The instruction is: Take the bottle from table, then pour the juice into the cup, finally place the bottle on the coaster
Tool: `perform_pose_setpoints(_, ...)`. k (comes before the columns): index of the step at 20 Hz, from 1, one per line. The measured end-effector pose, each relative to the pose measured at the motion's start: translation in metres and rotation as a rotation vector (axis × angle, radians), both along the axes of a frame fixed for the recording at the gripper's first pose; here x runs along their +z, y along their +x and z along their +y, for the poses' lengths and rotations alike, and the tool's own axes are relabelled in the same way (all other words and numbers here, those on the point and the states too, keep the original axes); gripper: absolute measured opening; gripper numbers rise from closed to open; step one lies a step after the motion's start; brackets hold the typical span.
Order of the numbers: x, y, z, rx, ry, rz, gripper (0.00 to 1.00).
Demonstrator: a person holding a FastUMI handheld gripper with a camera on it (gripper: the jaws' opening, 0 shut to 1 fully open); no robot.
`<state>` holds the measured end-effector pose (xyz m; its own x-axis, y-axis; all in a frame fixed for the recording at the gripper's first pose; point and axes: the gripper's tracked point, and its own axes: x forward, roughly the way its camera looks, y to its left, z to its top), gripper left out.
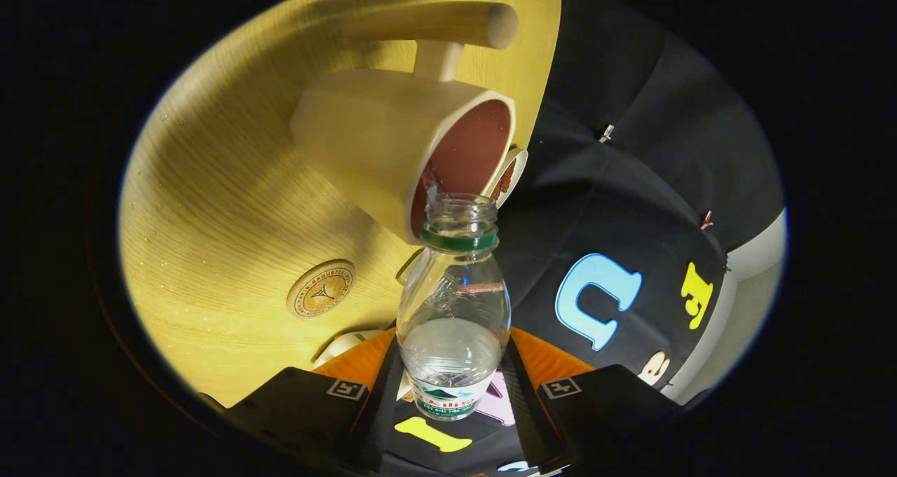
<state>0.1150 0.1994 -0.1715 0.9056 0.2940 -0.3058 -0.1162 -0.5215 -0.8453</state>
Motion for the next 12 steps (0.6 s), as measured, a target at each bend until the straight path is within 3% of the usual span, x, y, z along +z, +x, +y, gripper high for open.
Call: perform_pose_setpoints(12,0.0093,0.0020,0.0046,0.041,-0.059,-0.044,0.75)
